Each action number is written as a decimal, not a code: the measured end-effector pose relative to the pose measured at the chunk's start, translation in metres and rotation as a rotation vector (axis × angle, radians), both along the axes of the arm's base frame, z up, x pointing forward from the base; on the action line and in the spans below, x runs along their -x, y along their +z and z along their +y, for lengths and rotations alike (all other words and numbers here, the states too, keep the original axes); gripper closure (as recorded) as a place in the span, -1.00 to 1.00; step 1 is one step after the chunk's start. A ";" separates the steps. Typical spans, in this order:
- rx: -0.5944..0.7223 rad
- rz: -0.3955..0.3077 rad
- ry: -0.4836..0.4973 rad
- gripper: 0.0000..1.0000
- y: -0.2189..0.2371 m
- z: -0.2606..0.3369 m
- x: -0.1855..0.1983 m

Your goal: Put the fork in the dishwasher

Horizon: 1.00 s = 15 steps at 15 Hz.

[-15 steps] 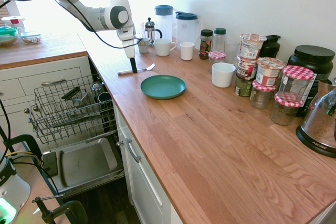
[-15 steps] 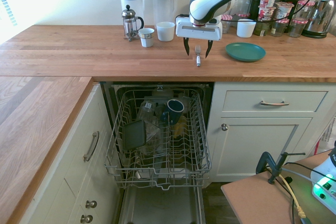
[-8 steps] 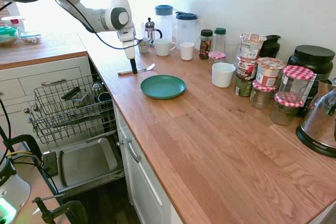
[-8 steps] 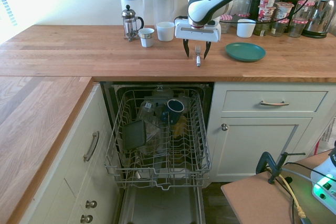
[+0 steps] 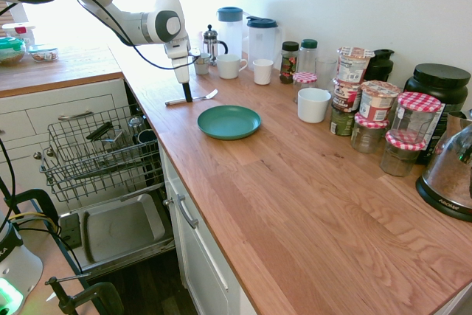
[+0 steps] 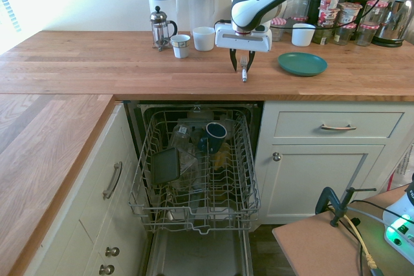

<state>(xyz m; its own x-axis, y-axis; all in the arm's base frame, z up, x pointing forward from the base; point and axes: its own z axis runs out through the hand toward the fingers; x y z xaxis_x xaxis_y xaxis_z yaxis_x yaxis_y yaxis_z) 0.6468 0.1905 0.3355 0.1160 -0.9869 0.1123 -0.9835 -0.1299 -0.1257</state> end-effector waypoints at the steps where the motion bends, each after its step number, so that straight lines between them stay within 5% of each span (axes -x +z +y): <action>1: -0.001 0.000 0.000 1.00 0.000 0.000 0.000; 10: -0.021 -0.019 0.010 1.00 0.002 -0.009 0.001; 15: -0.029 -0.054 0.062 1.00 0.044 0.012 0.063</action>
<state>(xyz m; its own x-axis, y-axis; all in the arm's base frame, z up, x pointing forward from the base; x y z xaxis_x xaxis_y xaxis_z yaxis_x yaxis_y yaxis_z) 0.5835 0.2020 0.3800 0.1715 -0.9809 0.0919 -0.9654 -0.1859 -0.1828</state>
